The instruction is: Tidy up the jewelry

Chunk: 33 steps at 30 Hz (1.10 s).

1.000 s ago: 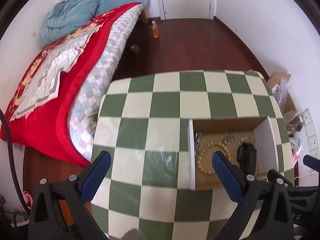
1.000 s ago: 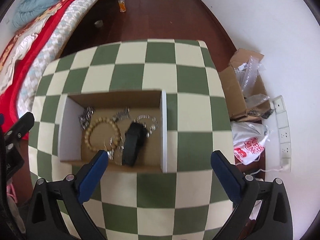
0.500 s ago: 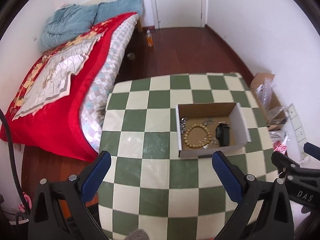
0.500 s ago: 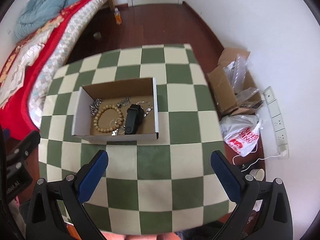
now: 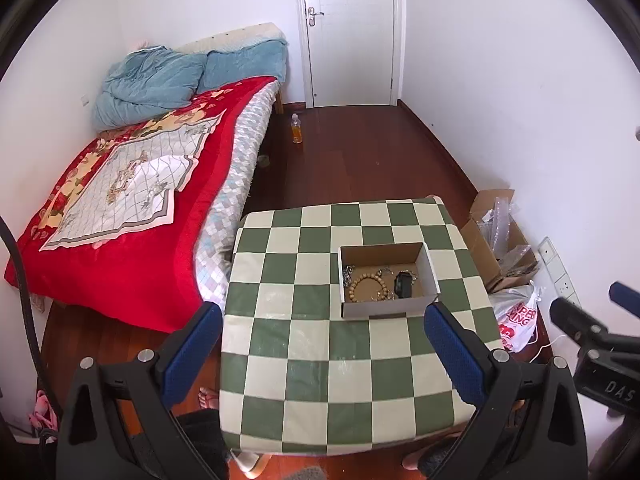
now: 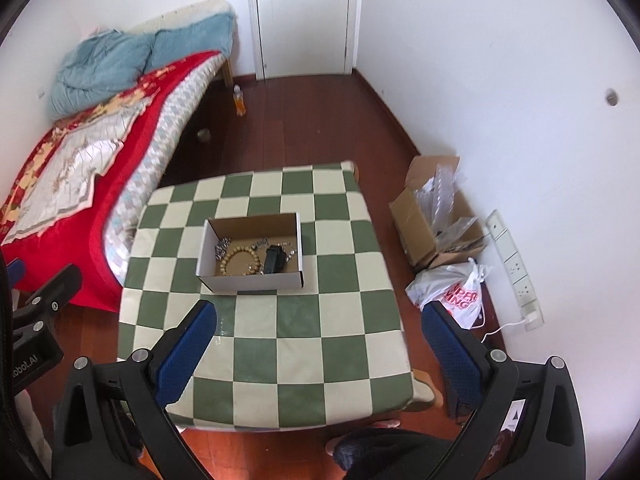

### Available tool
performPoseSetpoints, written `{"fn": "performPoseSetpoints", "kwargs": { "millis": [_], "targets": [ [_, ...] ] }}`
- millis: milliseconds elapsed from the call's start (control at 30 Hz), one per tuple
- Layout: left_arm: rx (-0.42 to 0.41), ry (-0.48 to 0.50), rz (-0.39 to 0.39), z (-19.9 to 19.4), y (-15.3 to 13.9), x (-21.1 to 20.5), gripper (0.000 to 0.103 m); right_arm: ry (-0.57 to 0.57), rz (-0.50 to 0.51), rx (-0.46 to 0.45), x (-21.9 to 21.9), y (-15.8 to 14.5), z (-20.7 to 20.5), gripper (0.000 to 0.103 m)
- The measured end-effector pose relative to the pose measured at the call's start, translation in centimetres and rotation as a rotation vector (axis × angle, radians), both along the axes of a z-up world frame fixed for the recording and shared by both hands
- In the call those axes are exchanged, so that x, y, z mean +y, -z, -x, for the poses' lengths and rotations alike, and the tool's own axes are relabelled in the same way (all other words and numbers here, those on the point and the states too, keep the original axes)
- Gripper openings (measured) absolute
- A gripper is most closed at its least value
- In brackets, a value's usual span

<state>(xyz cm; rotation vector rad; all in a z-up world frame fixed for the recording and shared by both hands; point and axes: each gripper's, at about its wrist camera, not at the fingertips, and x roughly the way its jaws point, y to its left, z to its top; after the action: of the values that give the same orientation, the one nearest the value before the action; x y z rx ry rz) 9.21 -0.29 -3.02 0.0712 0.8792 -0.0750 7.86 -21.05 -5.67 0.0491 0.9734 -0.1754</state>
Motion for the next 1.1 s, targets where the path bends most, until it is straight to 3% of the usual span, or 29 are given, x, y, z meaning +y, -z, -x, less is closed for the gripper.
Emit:
{"fn": "performPoseSetpoints", "kwargs": {
  "millis": [267, 467, 767, 1100],
  "targets": [
    [0.050, 0.006, 0.004, 1.5, -2.2, -0.2, 0.103, -0.022, 0.007, -0.048, 0.6, -4.8, 3.1, 0.103],
    [0.084, -0.036, 0.023, 0.6, -3.3, -0.2, 0.103, -0.032, 0.021, -0.044, 0.8, -6.4, 2.5, 0.103],
    [0.047, -0.084, 0.001, -1.1, -3.6, 0.2, 0.103, -0.016, 0.012, -0.036, 0.1, -6.3, -1.0, 0.103],
    [0.071, -0.092, 0.001, -2.3, -3.0, 0.6, 0.103, -0.033, 0.002, 0.021, 0.3, -4.5, -3.4, 0.103]
  ]
}}
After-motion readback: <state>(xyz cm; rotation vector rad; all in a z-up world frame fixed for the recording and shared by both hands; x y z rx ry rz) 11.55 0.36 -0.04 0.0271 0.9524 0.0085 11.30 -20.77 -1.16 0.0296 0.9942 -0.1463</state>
